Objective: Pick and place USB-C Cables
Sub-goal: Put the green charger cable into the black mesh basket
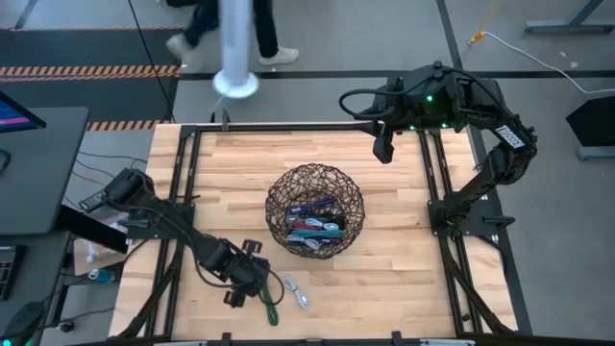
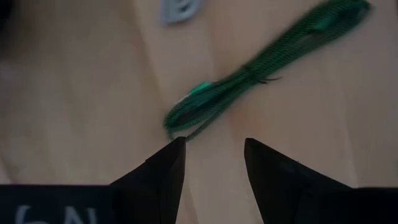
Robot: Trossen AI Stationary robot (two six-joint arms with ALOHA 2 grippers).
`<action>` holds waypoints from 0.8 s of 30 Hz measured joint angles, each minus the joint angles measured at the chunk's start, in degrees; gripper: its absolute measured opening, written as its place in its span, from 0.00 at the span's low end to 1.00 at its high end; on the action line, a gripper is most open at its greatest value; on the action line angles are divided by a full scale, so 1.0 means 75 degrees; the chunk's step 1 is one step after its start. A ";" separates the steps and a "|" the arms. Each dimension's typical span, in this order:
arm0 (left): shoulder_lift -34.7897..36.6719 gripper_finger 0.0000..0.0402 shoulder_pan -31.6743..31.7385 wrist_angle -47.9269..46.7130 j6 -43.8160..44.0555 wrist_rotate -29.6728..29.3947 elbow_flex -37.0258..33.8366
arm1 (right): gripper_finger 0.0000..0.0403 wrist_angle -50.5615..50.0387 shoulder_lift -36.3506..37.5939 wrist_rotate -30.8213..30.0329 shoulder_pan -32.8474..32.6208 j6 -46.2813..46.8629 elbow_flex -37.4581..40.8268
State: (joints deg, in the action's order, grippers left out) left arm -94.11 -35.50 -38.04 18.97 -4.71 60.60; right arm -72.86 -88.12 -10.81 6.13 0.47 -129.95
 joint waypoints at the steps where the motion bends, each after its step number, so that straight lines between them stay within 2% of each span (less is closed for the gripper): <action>1: -0.0001 0.43 -0.0041 0.0084 -0.0194 0.0022 0.0000 | 0.26 0.0000 0.0000 -0.0003 0.0000 0.0002 0.0000; 7: -0.0070 0.43 -0.0334 0.0207 -0.1568 -0.0070 0.0003 | 0.26 0.0071 0.0000 -0.0007 0.0000 0.0248 0.0000; 12: -0.0125 0.43 -0.0278 0.0172 -0.1680 -0.0443 0.0003 | 0.26 0.0098 0.0000 -0.0012 0.0000 0.0469 0.0000; 15: -0.0125 0.43 -0.0032 0.0387 -0.1701 -0.0344 0.0003 | 0.26 0.0116 0.0000 -0.0036 0.0000 0.0594 0.0000; 20: -0.0137 0.43 0.0248 0.0953 -0.2791 -0.0277 0.0003 | 0.26 0.0175 0.0000 -0.0169 0.0000 0.0749 0.0000; 24: -0.0216 0.43 0.0352 0.0976 -0.3216 0.0161 0.0003 | 0.26 0.0168 0.0000 -0.0172 0.0012 0.0953 0.0000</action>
State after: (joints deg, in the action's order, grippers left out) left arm -95.72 -32.86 -30.71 -5.16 -3.51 60.62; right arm -71.60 -88.12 -12.10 6.22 7.62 -129.95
